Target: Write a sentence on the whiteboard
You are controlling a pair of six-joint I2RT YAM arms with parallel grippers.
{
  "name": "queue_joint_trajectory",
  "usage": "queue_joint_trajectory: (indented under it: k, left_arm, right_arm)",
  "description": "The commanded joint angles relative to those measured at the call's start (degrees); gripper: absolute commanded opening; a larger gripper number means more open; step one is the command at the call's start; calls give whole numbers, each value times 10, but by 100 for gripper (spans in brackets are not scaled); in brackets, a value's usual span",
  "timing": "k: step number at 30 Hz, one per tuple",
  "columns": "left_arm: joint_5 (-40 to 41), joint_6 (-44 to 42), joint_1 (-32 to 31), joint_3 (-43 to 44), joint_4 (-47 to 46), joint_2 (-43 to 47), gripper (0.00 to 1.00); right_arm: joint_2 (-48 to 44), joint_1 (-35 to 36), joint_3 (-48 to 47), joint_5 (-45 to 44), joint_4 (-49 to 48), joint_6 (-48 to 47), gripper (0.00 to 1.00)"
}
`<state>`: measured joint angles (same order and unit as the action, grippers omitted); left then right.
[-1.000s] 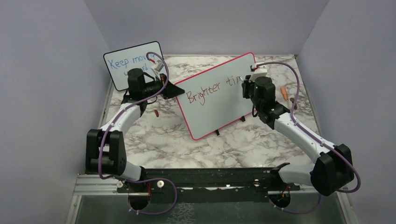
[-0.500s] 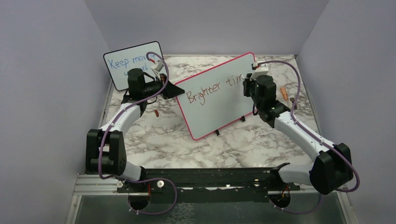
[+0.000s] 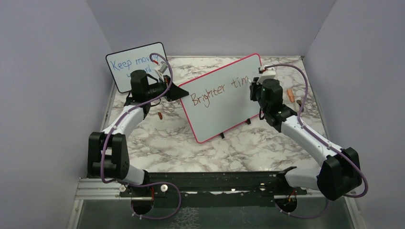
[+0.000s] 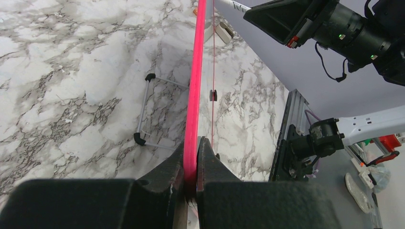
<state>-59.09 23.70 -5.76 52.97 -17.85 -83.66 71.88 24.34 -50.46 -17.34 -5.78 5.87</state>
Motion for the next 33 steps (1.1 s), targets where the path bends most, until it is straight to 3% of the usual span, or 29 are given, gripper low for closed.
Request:
queue_joint_trajectory:
  k: [1,19,33]
  left_arm:
    - [46,-59,-10,-12,57,-23,0]
    - [46,-59,-10,-13,57,-21,0]
    - [45,-59,-10,-12,57,-20,0]
  right_arm:
    - [-10,-3,16,-4,25,12,1]
    - [-43,-9,6,-20,28,4,1]
    - [-34,-41,-14,58,6,-5,1]
